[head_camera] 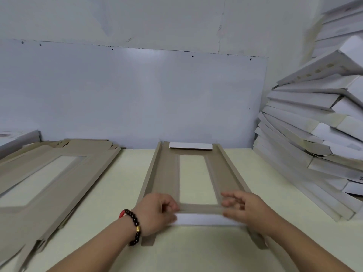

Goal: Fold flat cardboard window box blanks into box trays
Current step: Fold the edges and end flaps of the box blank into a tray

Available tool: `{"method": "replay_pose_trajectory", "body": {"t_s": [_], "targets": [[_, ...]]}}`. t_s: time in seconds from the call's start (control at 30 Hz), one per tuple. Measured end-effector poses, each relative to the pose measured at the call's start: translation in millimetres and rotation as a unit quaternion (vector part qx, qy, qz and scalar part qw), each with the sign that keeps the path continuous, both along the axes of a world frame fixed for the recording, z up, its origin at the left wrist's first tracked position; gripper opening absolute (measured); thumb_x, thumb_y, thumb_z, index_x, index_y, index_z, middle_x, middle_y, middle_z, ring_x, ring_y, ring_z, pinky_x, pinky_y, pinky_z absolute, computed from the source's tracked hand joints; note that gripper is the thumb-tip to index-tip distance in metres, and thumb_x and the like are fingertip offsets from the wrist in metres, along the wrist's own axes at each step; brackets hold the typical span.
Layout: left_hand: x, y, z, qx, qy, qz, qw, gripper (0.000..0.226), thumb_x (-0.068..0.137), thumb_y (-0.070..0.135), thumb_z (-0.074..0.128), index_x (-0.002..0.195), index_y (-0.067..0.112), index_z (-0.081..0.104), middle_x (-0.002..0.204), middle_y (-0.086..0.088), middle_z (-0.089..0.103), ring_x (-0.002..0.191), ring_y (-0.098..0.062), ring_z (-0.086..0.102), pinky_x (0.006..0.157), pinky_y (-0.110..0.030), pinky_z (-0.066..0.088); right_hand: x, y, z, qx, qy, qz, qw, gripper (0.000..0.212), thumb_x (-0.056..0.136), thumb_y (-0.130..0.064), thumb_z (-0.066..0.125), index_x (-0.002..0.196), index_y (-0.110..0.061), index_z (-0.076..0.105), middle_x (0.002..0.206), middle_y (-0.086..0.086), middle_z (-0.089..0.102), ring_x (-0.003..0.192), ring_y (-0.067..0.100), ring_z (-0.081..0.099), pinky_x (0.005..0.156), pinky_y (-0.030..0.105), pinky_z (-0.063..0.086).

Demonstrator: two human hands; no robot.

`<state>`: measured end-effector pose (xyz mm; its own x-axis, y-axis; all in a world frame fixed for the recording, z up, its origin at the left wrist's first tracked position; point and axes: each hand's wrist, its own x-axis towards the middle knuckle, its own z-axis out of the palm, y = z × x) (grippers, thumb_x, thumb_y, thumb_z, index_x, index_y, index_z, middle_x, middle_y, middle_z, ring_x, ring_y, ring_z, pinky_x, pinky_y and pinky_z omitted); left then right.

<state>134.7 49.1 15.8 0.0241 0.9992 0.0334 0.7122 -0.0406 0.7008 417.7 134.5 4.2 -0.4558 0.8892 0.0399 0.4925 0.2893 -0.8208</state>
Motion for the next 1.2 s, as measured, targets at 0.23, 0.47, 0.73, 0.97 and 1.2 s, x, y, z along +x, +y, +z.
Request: {"method": "replay_pose_trajectory", "body": {"t_s": [0.23,0.47,0.73,0.97,1.2], "targets": [[38.0,-22.5,-24.7,-0.006,0.392,-0.169,0.904,0.054,0.101,0.018,0.032,0.153,0.023,0.019,0.155,-0.004,0.031,0.14,-0.023,0.033,0.113,-0.037,0.03,-14.3,-47.1,-14.0,0.331,-0.43,0.108,0.833,0.054,0.082,-0.049,0.056,0.134,-0.035,0.056,0.134,-0.016,0.057,0.123,0.004,0.054,0.103,0.024,0.04],[64.1,-39.2,-37.7,0.059,0.437,-0.146,0.885,0.046,0.045,0.052,0.088,0.083,0.028,0.078,0.087,0.01,0.075,0.077,-0.007,0.071,0.058,-0.021,0.056,-34.2,-71.8,-49.6,0.475,-0.329,0.076,0.813,0.042,0.096,-0.023,0.045,0.075,-0.034,0.079,0.082,-0.016,0.074,0.068,-0.001,0.07,0.051,0.014,0.053],[38.9,-17.3,-28.4,0.007,0.291,-0.043,0.956,0.04,0.1,0.044,0.036,0.136,0.026,0.037,0.118,-0.009,0.063,0.112,-0.029,0.057,0.093,-0.036,0.045,-29.4,-61.5,-17.9,0.345,-0.256,-0.004,0.903,0.038,0.057,-0.051,0.088,0.091,-0.042,0.073,0.074,-0.019,0.07,0.065,0.002,0.067,0.054,0.015,0.05],[49.5,13.5,-31.9,0.005,0.384,-0.012,0.923,0.043,0.099,0.055,0.026,0.122,0.022,0.042,0.109,-0.007,0.063,0.1,-0.028,0.059,0.072,-0.036,0.041,-58.7,-33.4,-28.5,0.363,-0.397,-0.01,0.843,0.05,0.093,-0.055,0.031,0.093,-0.023,0.069,0.079,-0.002,0.067,0.069,0.019,0.065,0.062,0.029,0.048],[46.6,36.2,-56.7,0.027,0.372,0.021,0.928,0.054,0.1,0.048,0.021,0.145,0.019,0.024,0.149,-0.006,0.032,0.138,-0.028,0.026,0.112,-0.04,0.022,-78.1,-7.1,-53.8,0.251,-0.368,-0.004,0.895,0.049,0.103,-0.042,0.021,0.149,-0.028,0.029,0.156,-0.009,0.027,0.146,0.013,0.018,0.118,0.045,0.004]]}}
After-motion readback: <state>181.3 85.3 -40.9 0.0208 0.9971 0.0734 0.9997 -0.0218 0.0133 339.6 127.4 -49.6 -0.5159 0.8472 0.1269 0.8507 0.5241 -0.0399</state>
